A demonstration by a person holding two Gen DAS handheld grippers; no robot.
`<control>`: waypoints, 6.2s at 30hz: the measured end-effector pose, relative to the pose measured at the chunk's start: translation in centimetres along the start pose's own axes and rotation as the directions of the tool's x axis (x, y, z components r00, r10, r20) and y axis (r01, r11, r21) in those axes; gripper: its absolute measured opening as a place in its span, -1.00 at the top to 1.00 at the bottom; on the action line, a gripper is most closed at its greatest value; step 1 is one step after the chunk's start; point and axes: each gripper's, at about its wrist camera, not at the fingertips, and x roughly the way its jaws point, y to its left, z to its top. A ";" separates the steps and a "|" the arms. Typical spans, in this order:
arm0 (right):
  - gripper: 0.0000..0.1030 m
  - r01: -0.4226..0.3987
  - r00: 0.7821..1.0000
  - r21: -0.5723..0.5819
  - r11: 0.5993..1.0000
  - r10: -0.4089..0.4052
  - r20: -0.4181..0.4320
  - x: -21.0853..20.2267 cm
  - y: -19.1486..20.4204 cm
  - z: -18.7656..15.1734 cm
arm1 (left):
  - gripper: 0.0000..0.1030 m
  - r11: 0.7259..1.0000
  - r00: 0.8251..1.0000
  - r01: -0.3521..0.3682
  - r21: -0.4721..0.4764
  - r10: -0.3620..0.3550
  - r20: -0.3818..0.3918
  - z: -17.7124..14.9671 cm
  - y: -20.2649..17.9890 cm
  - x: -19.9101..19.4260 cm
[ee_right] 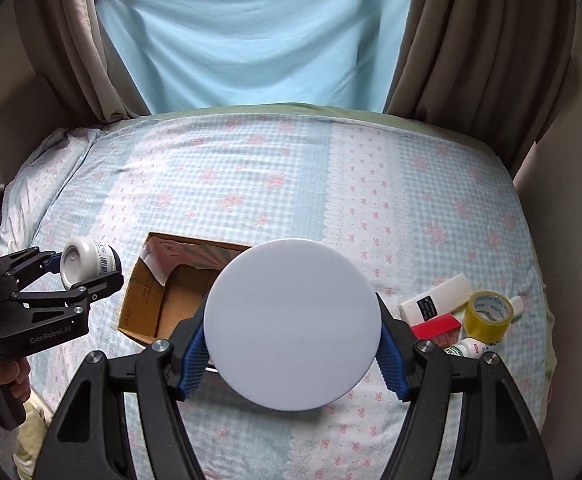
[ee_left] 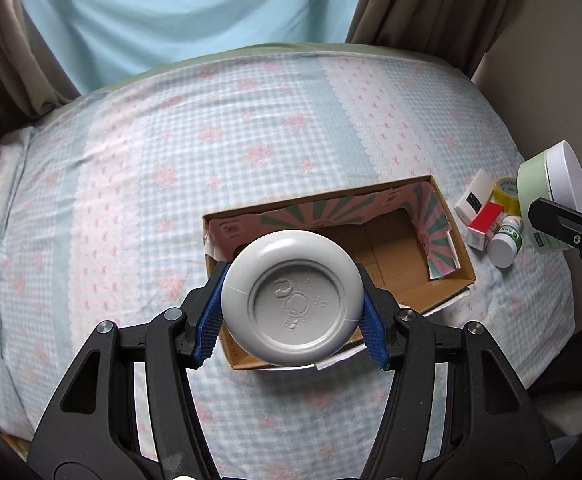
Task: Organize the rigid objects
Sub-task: 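Carry the grey lid and white container into the cardboard box and release both, then lift both tools away from the box toward the remaining items, then grasp the green-labelled jar with the left tool while the right tool grasps the yellow tape, then carry the green jar and yellow tape into the box and release both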
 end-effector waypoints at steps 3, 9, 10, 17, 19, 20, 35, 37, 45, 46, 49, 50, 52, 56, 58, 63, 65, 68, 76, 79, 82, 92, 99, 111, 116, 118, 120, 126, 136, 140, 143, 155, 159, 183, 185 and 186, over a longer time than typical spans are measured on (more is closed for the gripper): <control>-0.29 -0.016 0.999 -0.040 0.999 0.015 -0.030 2.1 2.3 0.0 | -0.07 1.000 0.999 0.023 0.014 -0.022 -0.034 0.5 0.8 2.5; -0.29 -0.051 0.990 -0.175 0.983 0.026 -0.142 8.1 5.5 -1.0 | -0.07 0.997 0.992 0.063 0.048 -0.057 -0.117 1.8 0.6 9.3; -0.29 -0.059 0.986 -0.196 0.979 0.027 -0.162 9.1 5.7 -1.4 | -0.07 0.996 0.990 0.066 0.061 -0.058 -0.129 1.9 0.5 10.3; -0.29 -0.046 0.957 -0.215 0.976 -0.018 -0.290 16.3 3.8 -2.8 | -0.07 0.984 0.973 0.097 0.152 -0.061 -0.224 1.1 -0.9 16.6; -0.28 -0.053 0.947 -0.218 0.975 -0.020 -0.319 18.1 3.1 -3.3 | -0.07 0.979 0.967 0.109 0.171 -0.064 -0.246 0.8 -1.3 17.8; -0.28 -0.059 0.943 -0.224 0.973 -0.020 -0.333 18.9 2.8 -3.6 | -0.07 0.977 0.964 0.113 0.179 -0.064 -0.258 0.6 -1.4 18.3; -0.70 -0.114 0.904 -0.217 0.969 0.011 -0.426 22.2 2.2 -4.2 | -1.00 0.975 0.957 0.128 0.182 -0.072 -0.282 1.0 -2.0 20.0; -0.99 -0.126 0.902 -0.217 0.968 0.021 -0.431 21.6 2.0 -4.3 | -1.00 0.977 0.957 0.144 0.155 -0.097 -0.275 1.5 -1.6 19.6; -1.00 -0.074 0.924 -0.207 0.975 -0.011 -0.382 18.3 0.8 -4.2 | -1.00 0.982 0.959 0.132 0.133 -0.093 -0.266 2.5 -0.8 18.1; -1.00 -0.067 0.924 -0.211 0.975 -0.019 -0.382 18.1 0.9 -4.2 | -1.00 0.983 0.961 0.128 0.134 -0.090 -0.261 2.6 -0.8 17.8; -1.00 -0.066 0.919 -0.198 0.978 -0.017 -0.393 17.7 1.0 -3.8 | -1.00 0.984 0.969 0.109 0.140 -0.074 -0.236 3.2 -0.9 16.1; -1.00 -0.067 0.922 -0.195 0.978 -0.015 -0.388 17.4 1.2 -3.6 | -1.00 0.985 0.971 0.101 0.143 -0.066 -0.229 3.0 -0.6 15.1; -1.00 -0.066 0.927 -0.200 0.978 -0.014 -0.375 17.0 1.4 -2.9 | -1.00 0.986 0.975 0.093 0.138 -0.063 -0.213 2.8 -0.2 13.3; -1.00 -0.060 0.935 -0.216 0.975 -0.020 -0.354 14.3 2.1 -2.7 | -1.00 0.991 0.981 0.073 0.108 -0.051 -0.187 2.5 0.5 10.6; -1.00 -0.039 0.938 -0.217 0.975 -0.039 -0.344 13.0 2.2 -2.5 | -1.00 0.994 0.983 0.063 0.087 -0.046 -0.180 2.1 0.7 9.2; -1.00 0.004 0.957 -0.189 0.982 -0.059 -0.285 8.2 1.7 -2.4 | -1.00 0.999 0.994 0.017 0.038 -0.012 -0.113 0.9 0.7 4.3; -1.00 0.024 0.964 -0.154 0.988 -0.063 -0.257 5.9 1.1 -2.5 | -1.00 1.000 0.997 -0.003 0.023 0.005 -0.075 0.5 0.2 2.1; -1.00 0.063 0.972 -0.083 0.995 -0.080 -0.222 2.8 -0.6 -2.8 | -1.00 1.000 0.999 -0.009 -0.002 0.009 -0.050 0.0 -1.0 -0.2; -1.00 0.155 0.978 0.082 0.985 -0.141 -0.152 -5.0 -8.0 -5.3 | -1.00 0.996 0.998 0.052 -0.072 -0.054 -0.031 -2.3 -7.2 -4.7; -1.00 0.191 0.976 0.104 0.976 -0.177 -0.127 -7.4 -11.0 -6.5 | -1.00 0.992 0.996 0.077 -0.096 -0.081 -0.030 -3.1 -10.2 -5.9; -1.00 0.189 0.979 0.131 0.973 -0.177 -0.100 -9.5 -14.2 -7.7 | -1.00 0.992 0.997 0.076 -0.099 -0.079 -0.026 -3.6 -13.5 -6.7; -1.00 0.132 0.990 0.160 0.978 -0.123 -0.063 -11.4 -22.9 -10.8 | -1.00 0.996 0.998 0.049 -0.077 -0.053 -0.039 -3.1 -23.5 -7.0; -1.00 0.085 0.996 0.144 0.986 -0.078 -0.053 -10.1 -27.9 -10.6 | -1.00 0.992 0.995 0.068 -0.104 -0.075 -0.071 -3.0 -29.4 -4.5; -1.00 0.012 0.994 0.148 0.989 0.005 -0.109 -0.4 -35.3 -9.5 | -1.00 0.945 0.968 0.108 -0.308 -0.171 -0.185 -2.6 -37.8 5.9; -1.00 -0.022 0.990 0.189 0.982 0.048 -0.133 3.7 -37.1 -9.2 | -0.99 0.933 0.959 0.102 -0.344 -0.184 -0.216 -3.0 -40.6 10.5; -1.00 -0.036 0.988 0.169 0.985 0.060 -0.139 5.3 -37.3 -9.4 | -0.99 0.933 0.957 0.097 -0.347 -0.183 -0.225 -2.9 -41.4 12.4; -1.00 -0.055 0.987 0.139 0.989 0.075 -0.141 6.8 -37.4 -9.9 | -0.99 0.934 0.958 0.079 -0.349 -0.168 -0.232 -2.6 -41.8 14.2; -1.00 -0.093 0.984 0.104 0.990 0.107 -0.145 10.7 -38.3 -10.6 | -0.99 0.915 0.957 0.033 -0.401 -0.145 -0.253 -2.5 -41.8 19.1; -1.00 -0.118 0.973 0.163 0.980 0.146 -0.177 16.2 -39.6 -11.2 | -0.69 0.907 0.935 -0.005 -0.422 -0.145 -0.323 -3.2 -42.1 24.0; -1.00 -0.152 0.968 0.165 0.975 0.181 -0.177 17.2 -39.1 -11.3 | -0.62 0.910 0.935 -0.004 -0.414 -0.144 -0.323 -2.7 -42.3 24.5; -1.00 -0.143 0.969 0.132 0.981 0.166 -0.184 17.8 -38.4 -11.2 | -0.27 0.910 0.930 -0.004 -0.415 -0.149 -0.336 -2.5 -42.4 24.8; -0.97 -0.139 0.974 0.078 0.987 0.151 -0.167 18.9 -37.8 -10.7 | -0.21 0.917 0.932 0.007 -0.398 -0.150 -0.330 -2.5 -42.5 24.4; -0.96 -0.146 0.974 0.086 0.986 0.158 -0.162 18.7 -38.0 -10.8 | -0.20 0.921 0.933 0.015 -0.389 -0.153 -0.327 -2.5 -42.5 24.0; -0.96 -0.122 0.983 0.177 0.977 0.143 -0.114 11.4 -37.5 -10.2 | -0.06 0.941 0.937 0.103 -0.322 -0.200 -0.285 -2.6 -39.9 16.0; -0.96 -0.120 0.985 0.174 0.977 0.138 -0.099 10.0 -37.1 -9.8 | -0.06 0.938 0.944 0.112 -0.328 -0.204 -0.260 -1.6 -39.4 15.0; -0.96 -0.119 0.986 0.171 0.978 0.136 -0.093 9.2 -36.8 -9.5 | -0.06 0.937 0.947 0.116 -0.330 -0.204 -0.247 -1.2 -39.5 14.6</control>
